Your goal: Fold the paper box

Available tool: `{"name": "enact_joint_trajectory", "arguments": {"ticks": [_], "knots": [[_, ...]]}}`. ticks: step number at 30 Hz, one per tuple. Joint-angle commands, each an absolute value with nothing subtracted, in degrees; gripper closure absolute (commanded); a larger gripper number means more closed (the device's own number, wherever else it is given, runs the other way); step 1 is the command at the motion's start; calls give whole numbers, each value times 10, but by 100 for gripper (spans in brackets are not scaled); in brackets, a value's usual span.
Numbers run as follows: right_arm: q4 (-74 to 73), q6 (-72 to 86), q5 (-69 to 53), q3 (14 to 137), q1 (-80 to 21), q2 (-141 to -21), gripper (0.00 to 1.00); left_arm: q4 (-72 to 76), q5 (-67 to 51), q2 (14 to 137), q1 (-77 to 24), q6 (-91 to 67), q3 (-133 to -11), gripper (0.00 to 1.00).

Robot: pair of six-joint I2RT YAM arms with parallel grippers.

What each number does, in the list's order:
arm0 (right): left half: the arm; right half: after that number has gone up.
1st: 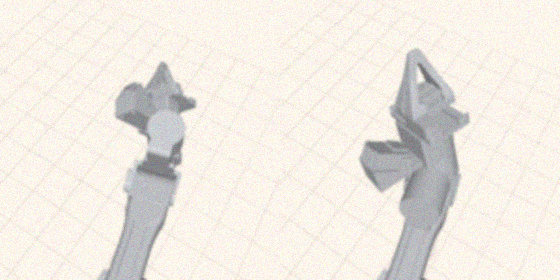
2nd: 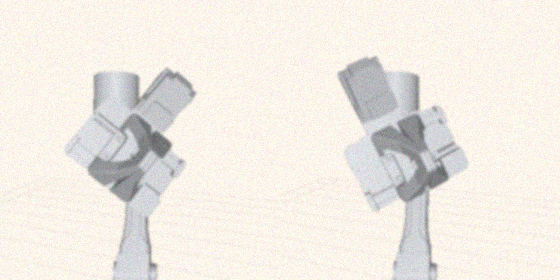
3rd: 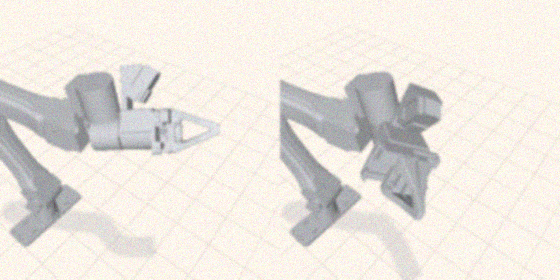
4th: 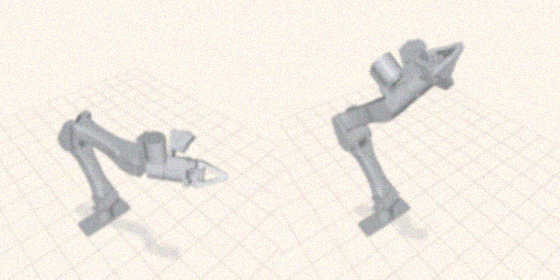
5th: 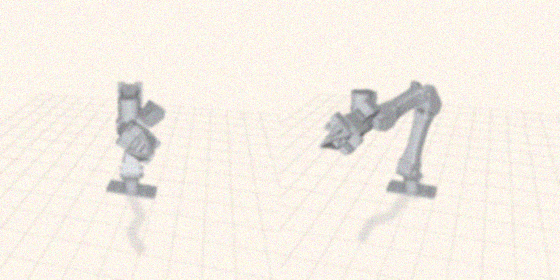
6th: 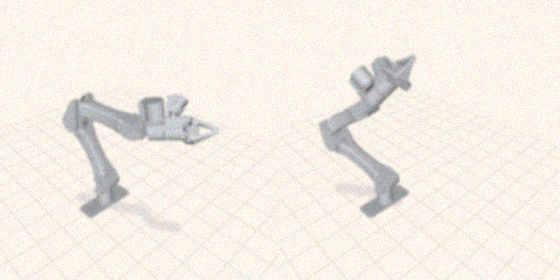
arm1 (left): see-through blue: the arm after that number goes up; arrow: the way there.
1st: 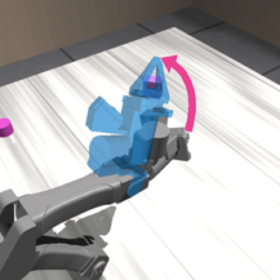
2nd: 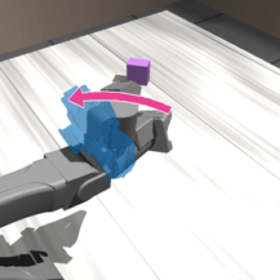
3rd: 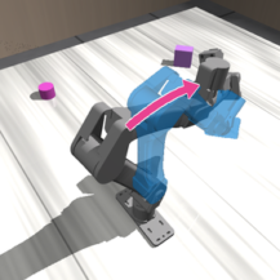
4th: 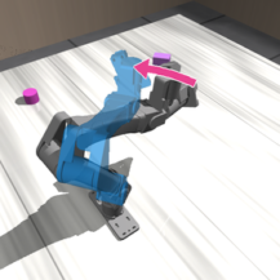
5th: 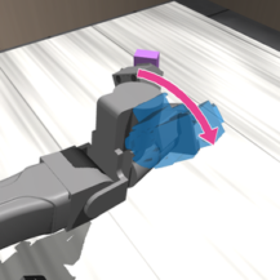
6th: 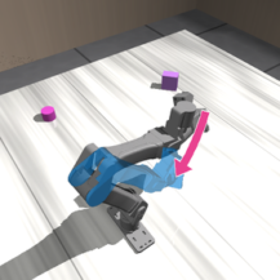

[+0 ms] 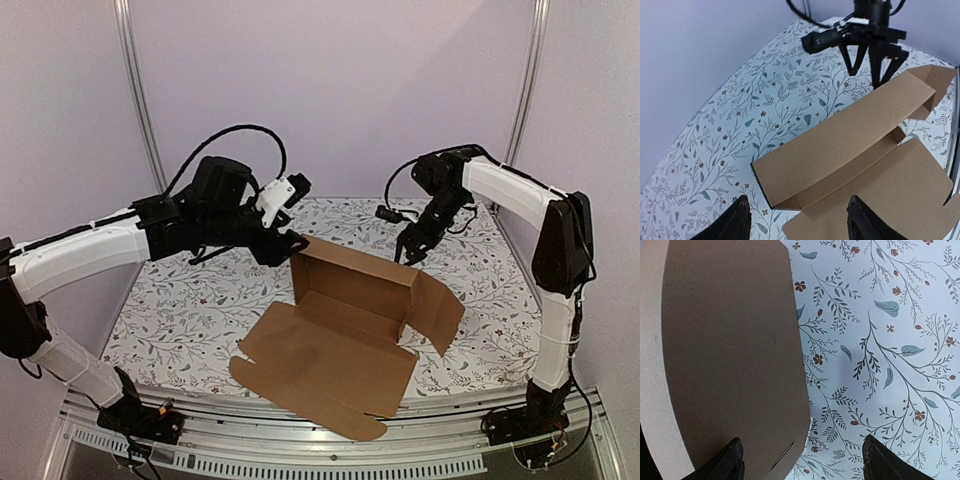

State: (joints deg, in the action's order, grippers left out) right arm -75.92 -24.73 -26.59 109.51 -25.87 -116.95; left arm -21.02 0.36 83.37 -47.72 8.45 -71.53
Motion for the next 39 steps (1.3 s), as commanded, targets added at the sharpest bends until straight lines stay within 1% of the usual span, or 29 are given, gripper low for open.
{"name": "enact_joint_trajectory", "arguments": {"ticks": [1,4,7,10,12,14,20,24,26,28,30,31,32,33,34,35,39], "knots": [[-833,-252,-264,1109,-235,-1158,20,-270,-42,816,-525,228,-743,37],[-830,-242,-254,1085,-219,-1124,20,-281,-5,835,-568,298,-746,38],[-814,-226,-244,1040,-209,-1072,20,-256,75,862,-612,345,-745,42],[-806,-220,-238,999,-198,-1022,19,-134,158,874,-648,393,-700,50],[-808,-219,-238,981,-191,-994,18,-32,196,876,-661,429,-659,51],[-811,-219,-238,967,-185,-974,18,25,210,888,-664,449,-646,51],[-820,-220,-237,942,-175,-931,18,56,227,946,-665,481,-654,54],[-821,-220,-242,933,-166,-915,17,128,270,989,-672,526,-651,54],[-822,-220,-242,931,-162,-909,17,167,288,1011,-675,547,-648,56],[-823,-221,-241,928,-159,-904,17,212,314,1038,-679,568,-648,62],[-821,-220,-241,921,-156,-899,17,280,351,1065,-686,605,-646,71],[-819,-220,-242,916,-156,-896,17,319,368,1081,-690,629,-643,77],[-817,-219,-242,910,-155,-893,17,373,386,1096,-694,664,-638,87],[-815,-218,-242,905,-155,-889,17,433,401,1112,-698,692,-634,94],[-812,-217,-242,900,-154,-886,17,490,415,1132,-701,722,-631,98],[-810,-216,-242,897,-154,-884,17,539,427,1149,-703,751,-631,100],[-804,-216,-240,888,-154,-881,17,720,458,1221,-706,860,-644,100]]}}
